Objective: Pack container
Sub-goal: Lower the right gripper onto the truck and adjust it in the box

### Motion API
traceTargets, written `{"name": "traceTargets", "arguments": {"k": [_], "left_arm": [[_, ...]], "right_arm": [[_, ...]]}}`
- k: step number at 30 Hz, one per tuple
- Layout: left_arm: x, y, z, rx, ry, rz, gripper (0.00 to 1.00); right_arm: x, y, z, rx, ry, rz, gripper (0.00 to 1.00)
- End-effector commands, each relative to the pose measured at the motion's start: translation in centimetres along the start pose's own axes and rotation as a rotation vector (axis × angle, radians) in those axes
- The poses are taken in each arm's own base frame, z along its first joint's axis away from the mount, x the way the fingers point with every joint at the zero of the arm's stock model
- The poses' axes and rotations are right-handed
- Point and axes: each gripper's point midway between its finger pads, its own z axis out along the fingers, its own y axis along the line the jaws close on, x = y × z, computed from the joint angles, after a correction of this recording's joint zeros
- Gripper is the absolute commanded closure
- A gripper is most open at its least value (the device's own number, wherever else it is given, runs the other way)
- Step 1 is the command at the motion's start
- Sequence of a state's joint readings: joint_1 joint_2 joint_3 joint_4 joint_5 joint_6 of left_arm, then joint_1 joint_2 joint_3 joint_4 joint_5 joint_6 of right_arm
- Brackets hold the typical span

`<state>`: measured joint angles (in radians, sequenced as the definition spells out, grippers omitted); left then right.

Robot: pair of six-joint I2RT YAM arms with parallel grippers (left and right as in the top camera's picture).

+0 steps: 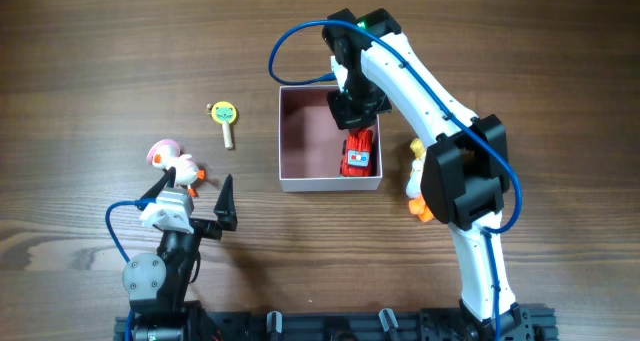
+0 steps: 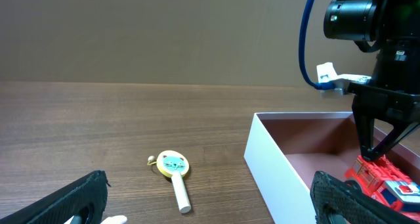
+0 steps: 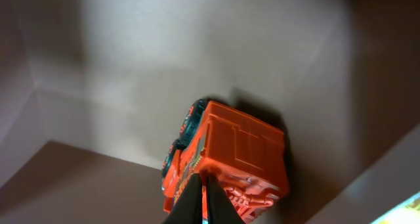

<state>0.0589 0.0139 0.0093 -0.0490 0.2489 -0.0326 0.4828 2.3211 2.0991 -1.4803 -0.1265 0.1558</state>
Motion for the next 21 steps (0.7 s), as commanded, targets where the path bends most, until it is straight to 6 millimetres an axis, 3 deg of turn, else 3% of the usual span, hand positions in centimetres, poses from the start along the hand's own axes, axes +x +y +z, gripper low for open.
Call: {"name": "traceTargets", "arguments": {"k": [1,4,7,21], "left_arm": [[0.1,-0.1,0.0,0.002,0.001,-0.006,0.00],[0.1,-0.1,0.0,0.002,0.001,-0.006,0.00],[0.1,-0.1,0.0,0.002,0.001,-0.006,0.00],[0.1,-0.1,0.0,0.002,0.001,-0.006,0.00]], "right_arm": [[-0.2,2.0,0.2,-0.101,0.010,-0.071,0.96],[0.1,3.4,0.0,-0.186,0.017,-0.111,0.96],[0.2,3.5,0.0,-0.181,0.020,-0.110,0.96],[0.5,2.0,1.9,-0.031,0.066,-0.066,0.96]]}}
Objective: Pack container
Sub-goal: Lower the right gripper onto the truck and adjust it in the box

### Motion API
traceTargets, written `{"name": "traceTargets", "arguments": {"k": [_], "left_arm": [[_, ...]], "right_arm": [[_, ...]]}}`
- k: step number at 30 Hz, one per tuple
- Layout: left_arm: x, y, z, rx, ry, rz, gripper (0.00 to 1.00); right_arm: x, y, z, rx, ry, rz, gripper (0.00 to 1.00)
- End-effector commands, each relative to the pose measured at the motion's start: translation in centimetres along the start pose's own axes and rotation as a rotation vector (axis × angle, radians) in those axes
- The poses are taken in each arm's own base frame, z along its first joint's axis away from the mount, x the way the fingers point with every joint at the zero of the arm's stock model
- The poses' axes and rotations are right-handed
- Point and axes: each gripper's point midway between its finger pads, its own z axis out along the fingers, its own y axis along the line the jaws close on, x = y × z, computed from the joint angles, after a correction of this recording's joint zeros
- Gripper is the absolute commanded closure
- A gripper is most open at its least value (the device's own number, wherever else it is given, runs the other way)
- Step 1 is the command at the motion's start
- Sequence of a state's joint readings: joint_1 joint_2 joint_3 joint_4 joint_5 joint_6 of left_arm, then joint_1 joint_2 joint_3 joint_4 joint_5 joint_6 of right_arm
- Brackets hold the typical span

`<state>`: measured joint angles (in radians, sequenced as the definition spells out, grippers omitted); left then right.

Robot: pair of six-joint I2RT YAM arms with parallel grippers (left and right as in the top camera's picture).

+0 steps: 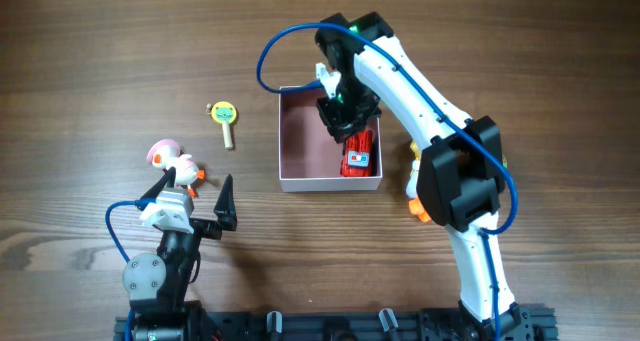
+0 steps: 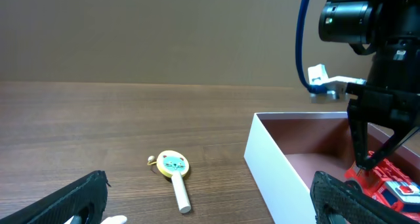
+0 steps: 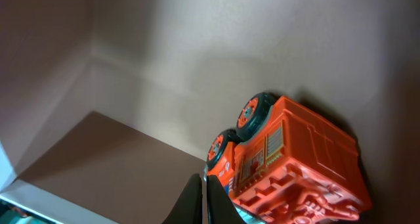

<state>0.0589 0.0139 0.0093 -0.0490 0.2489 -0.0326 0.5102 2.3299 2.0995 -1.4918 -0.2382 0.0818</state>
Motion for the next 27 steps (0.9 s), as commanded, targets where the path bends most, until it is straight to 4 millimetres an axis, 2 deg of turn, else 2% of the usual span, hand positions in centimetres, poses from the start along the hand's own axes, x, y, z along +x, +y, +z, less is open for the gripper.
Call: {"name": "traceTargets", "arguments": {"k": [1,7,27], "left_arm": [[0.1,-0.1,0.0,0.002,0.001,-0.006,0.00],[0.1,-0.1,0.0,0.002,0.001,-0.006,0.00],[0.1,-0.1,0.0,0.002,0.001,-0.006,0.00]], "right_arm": [[-0.2,-1.3,1.4,0.084,0.033,0.035,0.96],[0.2,-2.5,1.3,0.150,0.047,0.054,0.96],[-0.1,-2.1,1.2,0.132,0.036,0.061,0.96]]}}
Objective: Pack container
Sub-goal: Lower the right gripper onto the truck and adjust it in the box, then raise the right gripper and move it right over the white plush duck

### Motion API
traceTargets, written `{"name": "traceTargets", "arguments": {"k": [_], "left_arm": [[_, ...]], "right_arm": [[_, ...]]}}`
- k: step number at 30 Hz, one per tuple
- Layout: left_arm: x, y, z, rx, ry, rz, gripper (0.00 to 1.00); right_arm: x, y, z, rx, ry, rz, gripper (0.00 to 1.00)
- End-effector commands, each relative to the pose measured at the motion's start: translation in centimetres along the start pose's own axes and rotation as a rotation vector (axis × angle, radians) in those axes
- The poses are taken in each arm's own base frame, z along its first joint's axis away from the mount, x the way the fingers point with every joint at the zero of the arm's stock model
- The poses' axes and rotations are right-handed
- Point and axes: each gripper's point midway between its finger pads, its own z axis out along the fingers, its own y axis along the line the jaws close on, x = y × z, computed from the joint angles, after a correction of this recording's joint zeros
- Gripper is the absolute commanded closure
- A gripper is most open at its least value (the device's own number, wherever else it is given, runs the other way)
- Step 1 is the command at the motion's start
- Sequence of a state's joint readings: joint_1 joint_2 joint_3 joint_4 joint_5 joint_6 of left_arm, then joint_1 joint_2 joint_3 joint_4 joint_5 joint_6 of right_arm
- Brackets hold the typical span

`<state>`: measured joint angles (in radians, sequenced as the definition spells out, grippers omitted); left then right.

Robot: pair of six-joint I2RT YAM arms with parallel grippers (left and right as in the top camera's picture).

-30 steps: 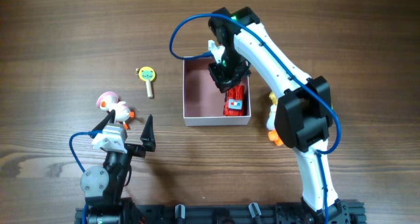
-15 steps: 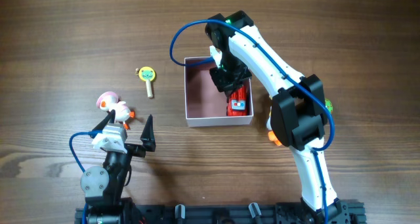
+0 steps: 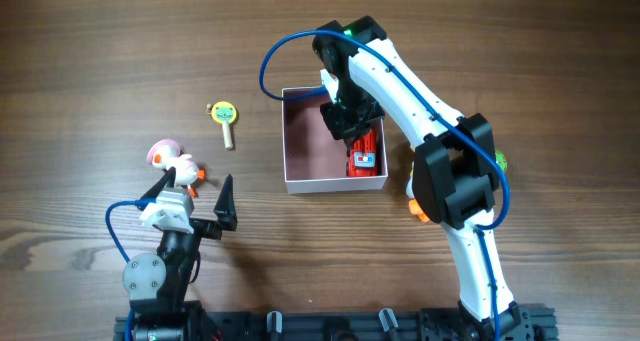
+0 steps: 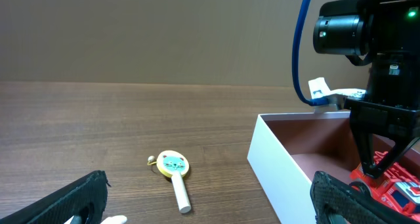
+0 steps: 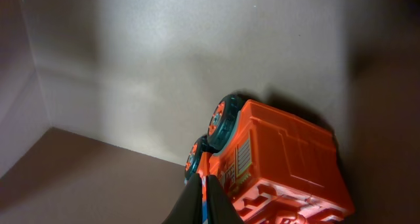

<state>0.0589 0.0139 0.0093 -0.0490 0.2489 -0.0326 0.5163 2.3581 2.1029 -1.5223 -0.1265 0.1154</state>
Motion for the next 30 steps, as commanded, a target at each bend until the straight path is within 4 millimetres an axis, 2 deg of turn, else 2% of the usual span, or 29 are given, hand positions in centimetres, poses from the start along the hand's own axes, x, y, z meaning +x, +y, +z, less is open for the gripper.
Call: {"name": "traceTargets", "arguments": {"k": [1,5,10,11,13,15,19,22,23,26,30], "left_arm": [[0.1,-0.1,0.0,0.002,0.001,-0.006,0.00],[0.1,-0.1,0.0,0.002,0.001,-0.006,0.00],[0.1,-0.1,0.0,0.002,0.001,-0.006,0.00],[0.1,-0.1,0.0,0.002,0.001,-0.006,0.00],[0.1,-0.1,0.0,0.002,0.001,-0.006,0.00],[0.1,-0.1,0.0,0.002,0.001,-0.006,0.00],[0.1,-0.1,0.0,0.002,0.001,-0.006,0.00],[0.1,-0.1,0.0,0.002,0.001,-0.006,0.00],[0.1,-0.1,0.0,0.002,0.001,-0.006,0.00],[0.1,-0.1,0.0,0.002,0.001,-0.006,0.00],[0.1,-0.1,0.0,0.002,0.001,-0.006,0.00]], "right_arm": [[-0.8,-0.1,0.1,0.012,-0.021,0.036,0.95],[-2.4,0.6,-1.9,-0.020,-0.124,0.059,0.96],[-4.1,0.6,-7.0,-0.045,-0.288,0.053,0.96],[-4.2,-0.2,-9.1,-0.032,-0.336,0.070,0.96],[-4.0,-1.5,-10.8,-0.001,-0.367,0.108,0.95],[-3.1,-3.8,-13.0,0.045,-0.398,0.177,0.93],[-1.3,-7.0,-15.3,0.055,-0.415,0.246,0.91],[-0.7,-8.6,-16.7,0.044,-0.449,0.285,0.87],[-0.4,-9.2,-17.2,0.045,-0.459,0.293,0.81],[0.5,-10.6,-18.8,0.050,-0.497,0.299,0.46],[2.1,-11.5,-20.1,0.054,-0.525,0.307,0.06]]}}
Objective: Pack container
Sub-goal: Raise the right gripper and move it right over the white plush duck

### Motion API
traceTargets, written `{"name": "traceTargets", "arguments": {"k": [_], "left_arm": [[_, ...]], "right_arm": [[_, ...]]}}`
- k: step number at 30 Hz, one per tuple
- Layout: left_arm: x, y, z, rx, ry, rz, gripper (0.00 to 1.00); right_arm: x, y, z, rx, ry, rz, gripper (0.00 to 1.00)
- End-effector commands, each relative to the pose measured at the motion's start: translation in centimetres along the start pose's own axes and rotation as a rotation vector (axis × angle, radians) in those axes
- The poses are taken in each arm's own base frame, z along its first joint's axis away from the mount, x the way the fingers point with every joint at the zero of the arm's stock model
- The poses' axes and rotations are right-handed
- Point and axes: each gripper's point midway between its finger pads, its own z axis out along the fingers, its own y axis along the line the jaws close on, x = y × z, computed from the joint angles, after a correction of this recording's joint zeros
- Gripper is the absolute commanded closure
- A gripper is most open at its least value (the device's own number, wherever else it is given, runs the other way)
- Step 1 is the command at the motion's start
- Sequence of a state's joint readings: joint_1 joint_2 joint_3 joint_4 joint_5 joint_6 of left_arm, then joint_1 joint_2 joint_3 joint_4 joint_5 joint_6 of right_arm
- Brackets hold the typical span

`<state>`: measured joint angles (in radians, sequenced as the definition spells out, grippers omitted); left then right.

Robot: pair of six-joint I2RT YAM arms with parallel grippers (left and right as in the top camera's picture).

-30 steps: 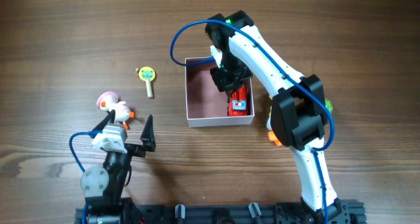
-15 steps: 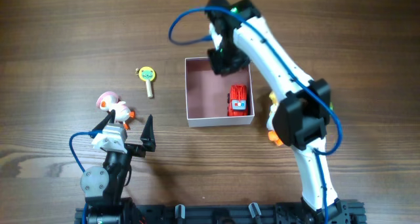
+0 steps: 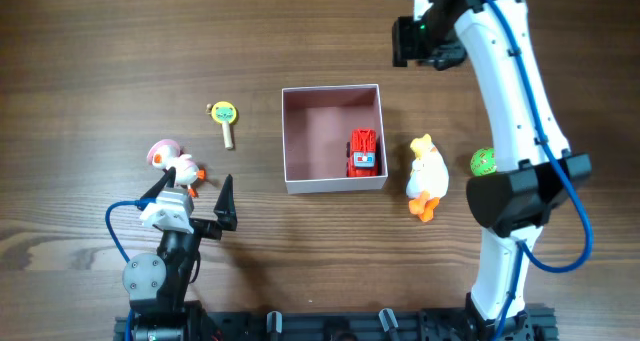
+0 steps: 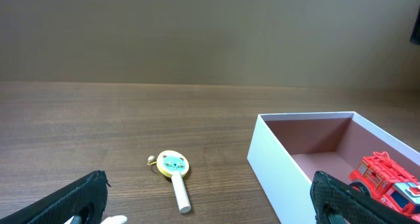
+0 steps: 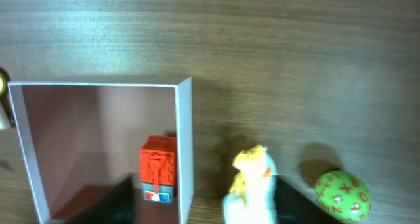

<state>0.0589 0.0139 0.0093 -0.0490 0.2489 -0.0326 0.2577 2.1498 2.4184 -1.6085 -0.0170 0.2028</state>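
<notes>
A white box with a pink inside [image 3: 300,141] stands mid-table. A red toy truck [image 3: 363,153] lies against its right wall and also shows in the wrist views [image 5: 159,168] [image 4: 387,178]. Right of the box lie a yellow-and-white duck [image 3: 427,176] and a green ball [image 3: 484,162]. My right gripper [image 3: 418,43] hangs high beyond the box's far right corner, open and empty [image 5: 203,204]. At the near left my left gripper [image 3: 190,199] stands open [image 4: 207,204], next to a pink-and-white bird toy [image 3: 172,161].
A yellow cat-face rattle [image 3: 226,121] lies left of the box, and the left wrist view shows it ahead of the fingers [image 4: 174,175]. Bare wooden table surrounds the box on all sides.
My right gripper was shut inside the box beside the truck. Now it is open, high above the table behind the box. The truck stays in the box. The left arm has not moved.
My right gripper stayed shut inside the box against the red truck through all three earlier moments. Meanwhile the truck went from tilted to straight along the right wall and the box shifted slightly right. Now the gripper is out and open.
</notes>
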Motion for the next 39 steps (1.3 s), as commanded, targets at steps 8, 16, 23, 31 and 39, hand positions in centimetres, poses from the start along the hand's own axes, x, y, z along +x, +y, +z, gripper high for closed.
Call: {"name": "traceTargets", "arguments": {"k": [8,16,23,31,39], "left_arm": [[0.1,-0.1,0.0,0.002,0.001,-0.006,0.00],[0.1,-0.1,0.0,0.002,0.001,-0.006,0.00],[0.1,-0.1,0.0,0.002,0.001,-0.006,0.00],[0.1,-0.1,0.0,0.002,0.001,-0.006,0.00],[0.1,-0.1,0.0,0.002,0.001,-0.006,0.00]], "right_arm": [[5.9,-3.7,-3.9,0.053,0.023,0.007,0.00],[10.1,-6.7,-3.3,0.024,0.117,0.129,0.00],[14.7,-7.2,1.2,0.045,0.317,0.151,0.01],[17.5,-5.7,5.5,-0.049,0.415,0.175,0.09],[19.5,-5.5,9.7,-0.082,0.432,0.186,0.09]]}}
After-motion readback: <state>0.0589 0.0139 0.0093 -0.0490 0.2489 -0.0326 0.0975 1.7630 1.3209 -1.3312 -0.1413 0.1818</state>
